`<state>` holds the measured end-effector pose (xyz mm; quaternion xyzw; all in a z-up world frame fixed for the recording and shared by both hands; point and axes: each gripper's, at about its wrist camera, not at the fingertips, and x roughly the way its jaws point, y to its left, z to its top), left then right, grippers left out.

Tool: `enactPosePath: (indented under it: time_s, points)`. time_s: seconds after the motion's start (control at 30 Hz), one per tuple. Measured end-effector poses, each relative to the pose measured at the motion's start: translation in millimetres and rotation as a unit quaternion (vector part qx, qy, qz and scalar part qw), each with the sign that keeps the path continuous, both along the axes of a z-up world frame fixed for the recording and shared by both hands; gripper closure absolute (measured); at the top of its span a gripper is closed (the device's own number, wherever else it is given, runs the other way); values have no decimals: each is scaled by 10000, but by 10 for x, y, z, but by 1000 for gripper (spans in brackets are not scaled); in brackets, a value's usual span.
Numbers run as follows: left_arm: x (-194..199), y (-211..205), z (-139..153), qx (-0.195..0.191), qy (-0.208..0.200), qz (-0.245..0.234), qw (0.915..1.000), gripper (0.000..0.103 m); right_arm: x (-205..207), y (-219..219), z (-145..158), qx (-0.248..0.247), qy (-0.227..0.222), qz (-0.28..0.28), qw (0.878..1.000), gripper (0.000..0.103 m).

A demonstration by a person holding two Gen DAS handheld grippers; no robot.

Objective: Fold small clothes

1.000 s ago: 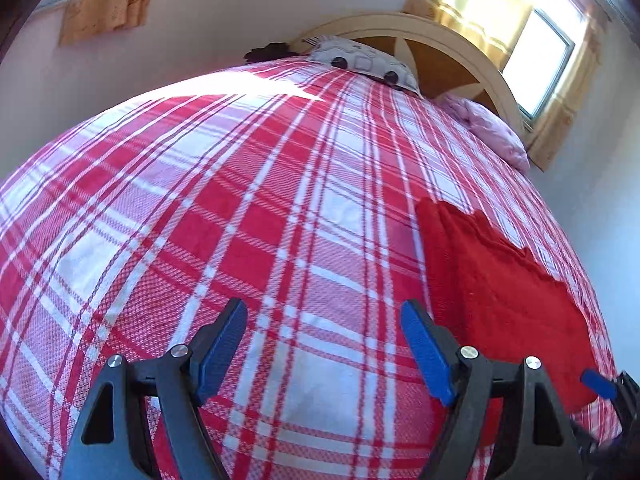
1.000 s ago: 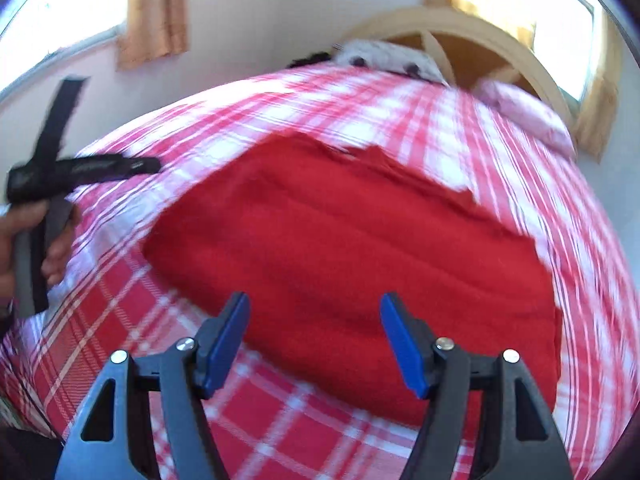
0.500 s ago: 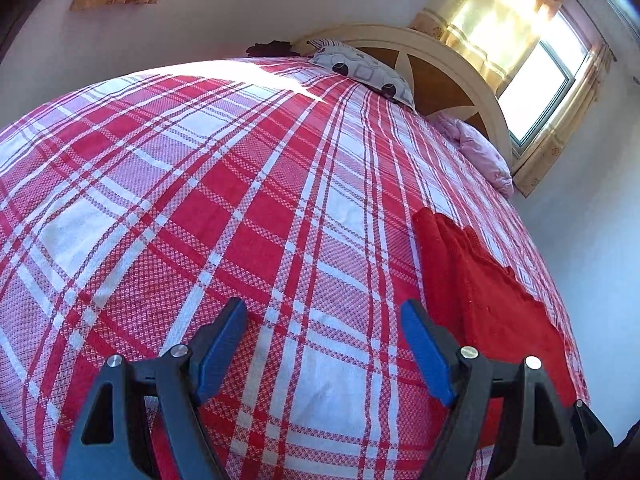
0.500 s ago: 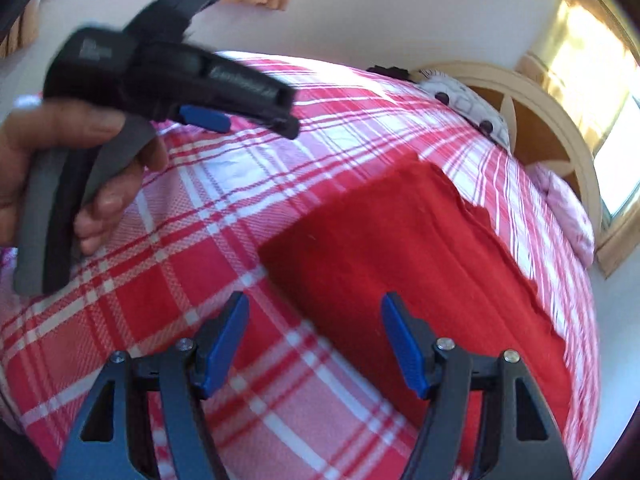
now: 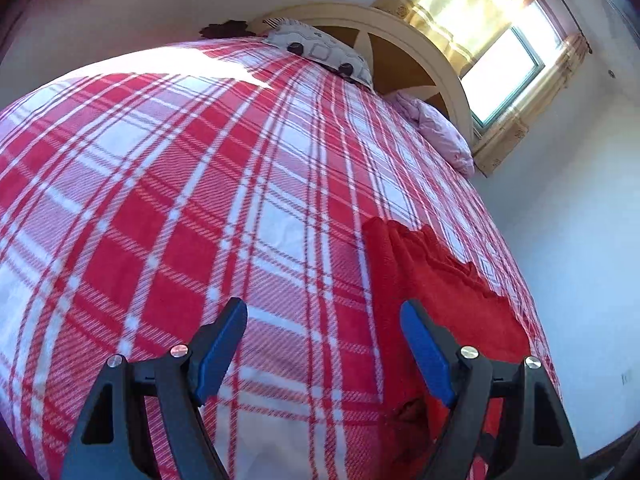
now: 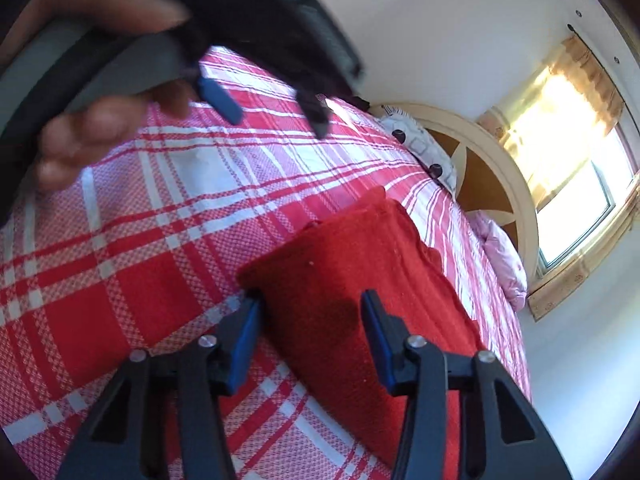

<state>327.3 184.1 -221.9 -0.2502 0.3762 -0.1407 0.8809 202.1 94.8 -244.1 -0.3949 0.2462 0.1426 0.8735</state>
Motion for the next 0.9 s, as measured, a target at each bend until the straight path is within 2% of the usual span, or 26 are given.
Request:
enactPosePath:
  time_s: [0.13,0.37,0.6,0.7,0.73,0.8,0.83,0.9]
  points:
    - [343,-210,-31,-196,276,-391,9987,23,33,-27,15,94,69,1,9999,55]
    - [711,-428,-124,-480,555,-549,9958,23,54,-24,11,127,70,70,9999,62]
    - [871,-611,-113,-223,536,-928,9940,24,61,-13,-4,103,114,122,9998,70]
    - [915,-635,-113,-320,531,-1052,9925,24,51,2,-8,47,79,123,9999,72]
    - [926,-650,-112,-316,519,-1074,9924,27,45,13,-11,14,63,133,9999,73]
    - [941,-710,-127,-280,589,-1252,9900,64,20,43,-25,-61,33,138,9999,78]
    - [937,-730,-141,-167,635,-1258,9899,84,13,52,-35,-88,34,129,9999,84]
    - [914,-716,-130,-168,538,-1245,9906,90,2,71,-45,-114,45,99,9999,91]
